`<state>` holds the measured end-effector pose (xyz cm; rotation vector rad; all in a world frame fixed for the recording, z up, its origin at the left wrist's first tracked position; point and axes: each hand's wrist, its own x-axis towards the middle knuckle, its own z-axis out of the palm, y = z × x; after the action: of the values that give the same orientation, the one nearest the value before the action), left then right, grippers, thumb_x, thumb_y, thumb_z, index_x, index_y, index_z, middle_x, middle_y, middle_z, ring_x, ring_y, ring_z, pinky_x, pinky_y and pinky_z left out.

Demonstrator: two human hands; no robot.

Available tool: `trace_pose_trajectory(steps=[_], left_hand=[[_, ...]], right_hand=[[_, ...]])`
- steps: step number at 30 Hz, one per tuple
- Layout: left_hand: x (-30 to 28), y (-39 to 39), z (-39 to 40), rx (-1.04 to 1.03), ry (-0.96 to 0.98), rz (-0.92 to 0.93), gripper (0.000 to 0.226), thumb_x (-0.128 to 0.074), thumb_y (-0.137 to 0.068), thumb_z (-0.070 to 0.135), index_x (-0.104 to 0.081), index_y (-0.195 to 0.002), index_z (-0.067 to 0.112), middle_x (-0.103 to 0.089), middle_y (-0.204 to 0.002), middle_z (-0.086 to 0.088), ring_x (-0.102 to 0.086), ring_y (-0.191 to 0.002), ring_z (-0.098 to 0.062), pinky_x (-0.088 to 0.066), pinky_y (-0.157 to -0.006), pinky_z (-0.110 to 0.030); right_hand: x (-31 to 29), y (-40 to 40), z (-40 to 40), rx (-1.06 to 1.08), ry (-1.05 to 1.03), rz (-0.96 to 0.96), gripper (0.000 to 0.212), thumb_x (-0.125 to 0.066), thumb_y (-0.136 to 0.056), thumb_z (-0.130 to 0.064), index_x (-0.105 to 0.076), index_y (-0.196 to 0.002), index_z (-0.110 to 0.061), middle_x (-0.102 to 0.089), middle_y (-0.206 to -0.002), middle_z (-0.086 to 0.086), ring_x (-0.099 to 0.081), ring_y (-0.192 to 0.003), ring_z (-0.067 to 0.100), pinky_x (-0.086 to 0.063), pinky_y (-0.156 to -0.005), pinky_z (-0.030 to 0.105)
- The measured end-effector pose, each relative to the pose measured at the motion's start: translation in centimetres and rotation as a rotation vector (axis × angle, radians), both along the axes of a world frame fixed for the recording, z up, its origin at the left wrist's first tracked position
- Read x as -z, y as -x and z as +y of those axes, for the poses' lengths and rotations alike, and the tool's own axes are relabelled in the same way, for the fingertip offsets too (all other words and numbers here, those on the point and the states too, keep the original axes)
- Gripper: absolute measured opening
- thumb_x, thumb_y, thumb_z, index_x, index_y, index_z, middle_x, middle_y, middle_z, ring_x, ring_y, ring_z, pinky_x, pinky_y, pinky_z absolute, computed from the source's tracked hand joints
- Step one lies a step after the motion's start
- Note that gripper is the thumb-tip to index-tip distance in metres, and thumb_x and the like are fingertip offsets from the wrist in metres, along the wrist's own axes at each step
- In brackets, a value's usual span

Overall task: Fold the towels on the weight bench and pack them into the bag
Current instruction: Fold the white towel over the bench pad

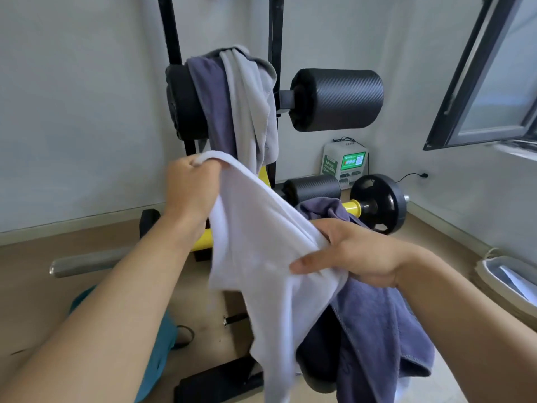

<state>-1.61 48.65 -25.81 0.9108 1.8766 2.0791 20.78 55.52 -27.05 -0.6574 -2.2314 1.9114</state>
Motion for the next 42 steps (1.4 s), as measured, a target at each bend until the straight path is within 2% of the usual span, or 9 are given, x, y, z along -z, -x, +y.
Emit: trace_pose_trajectory(steps=[6, 11, 16, 19, 22, 24, 27, 36, 42], left_hand=[[-1.9, 1.9, -2.0, -0.308, -0.259, -0.515, 0.013, -0.063, -0.084, 0.016, -0.067, -0.072, 0.022, -0.066, -0.072, 0.005, -0.062, -0.065, -0.016, -0.05, -0.056, -0.023], [-1.0, 5.5, -2.9, -0.433, -0.206, -0.467, 0.012, -0.061, -0.078, 0.024, -0.067, -0.068, 0.025, -0.072, -0.078, 0.005, -0.073, -0.078, -0.021, -0.058, -0.069, -0.036], [2.4, 5.3, -1.1, -0.123, 0.134, -0.362, 0.022, -0.068, -0.086, 0.018, -0.069, -0.108, 0.013, -0.072, -0.091, -0.004, -0.065, -0.071, -0.019, -0.051, -0.065, -0.028], [3.8, 3.3, 0.0, 0.155, 0.359, -0.201, 0.022, -0.075, -0.083, 0.02, -0.068, -0.103, 0.012, -0.072, -0.093, -0.011, -0.065, -0.075, -0.023, -0.051, -0.068, -0.032], [5.9, 0.9, 1.2, 0.245, 0.476, -0.063, 0.023, -0.079, -0.083, 0.025, -0.063, -0.097, 0.014, -0.069, -0.092, -0.006, -0.063, -0.082, -0.022, -0.048, -0.068, -0.032], [7.5, -0.1, 2.0, 0.251, 0.496, 0.025, 0.026, -0.077, -0.085, 0.031, -0.064, -0.103, 0.017, -0.069, -0.101, -0.002, -0.065, -0.095, -0.02, -0.049, -0.071, -0.032], [8.7, -0.6, 2.6, 0.193, 0.584, 0.193, 0.046, -0.072, -0.089, 0.045, -0.057, -0.127, 0.024, -0.062, -0.126, 0.003, -0.058, -0.118, -0.023, -0.049, -0.088, -0.035], [5.6, -5.1, 2.7, 0.321, 0.514, 0.27, 0.07, -0.056, -0.069, 0.079, -0.051, -0.129, 0.043, -0.061, -0.113, 0.013, -0.059, -0.109, -0.018, -0.05, -0.098, -0.043], [4.2, -6.4, 2.5, 0.303, 0.389, 0.267, 0.086, -0.065, -0.068, 0.076, -0.04, -0.144, 0.043, -0.057, -0.134, 0.012, -0.056, -0.12, -0.014, -0.048, -0.104, -0.042]], right_hand=[[-0.4, 0.1, 0.0, -0.147, 0.088, -0.083, 0.04, -0.068, -0.086, 0.006, -0.063, -0.125, 0.0, -0.069, -0.124, 0.02, -0.068, -0.111, 0.034, -0.056, -0.095, 0.041], [-2.3, -1.2, -1.6, -0.514, 0.062, -0.139, 0.037, -0.066, -0.08, 0.011, -0.071, -0.111, -0.009, -0.074, -0.106, 0.008, -0.072, -0.092, 0.021, -0.059, -0.083, 0.035], [-5.7, -4.4, 0.7, 0.161, 0.12, 0.181, 0.032, -0.061, -0.07, 0.0, -0.079, -0.095, -0.009, -0.075, -0.093, 0.017, -0.074, -0.077, 0.029, -0.061, -0.066, 0.036], [-2.9, -5.7, 6.7, 0.551, -0.367, -0.142, 0.017, -0.062, -0.088, -0.01, -0.077, -0.093, -0.019, -0.076, -0.096, 0.004, -0.072, -0.092, 0.025, -0.054, -0.081, 0.032], [4.7, -7.9, 14.5, 0.594, -0.706, -0.514, 0.013, -0.061, -0.088, -0.026, -0.063, -0.1, -0.021, -0.068, -0.113, 0.009, -0.064, -0.114, 0.035, -0.05, -0.092, 0.039], [7.0, -8.3, 14.8, 0.497, -0.752, -0.694, 0.034, -0.051, -0.072, -0.033, -0.06, -0.101, -0.017, -0.067, -0.109, 0.014, -0.063, -0.105, 0.039, -0.052, -0.092, 0.047], [5.3, -6.8, 10.7, 0.595, -0.834, -0.774, 0.018, -0.057, -0.078, -0.033, -0.048, -0.092, -0.026, -0.059, -0.094, -0.001, -0.057, -0.092, 0.029, -0.051, -0.084, 0.041], [1.1, -5.2, 6.8, 0.889, -0.679, -0.101, 0.017, -0.058, -0.09, -0.015, -0.071, -0.099, -0.021, -0.071, -0.09, -0.002, -0.064, -0.087, 0.023, -0.047, -0.07, 0.032], [-4.8, -6.1, 2.4, 0.278, -0.203, -0.114, 0.021, -0.073, -0.087, -0.014, -0.076, -0.107, -0.02, -0.078, -0.101, 0.004, -0.074, -0.092, 0.02, -0.06, -0.077, 0.03]])
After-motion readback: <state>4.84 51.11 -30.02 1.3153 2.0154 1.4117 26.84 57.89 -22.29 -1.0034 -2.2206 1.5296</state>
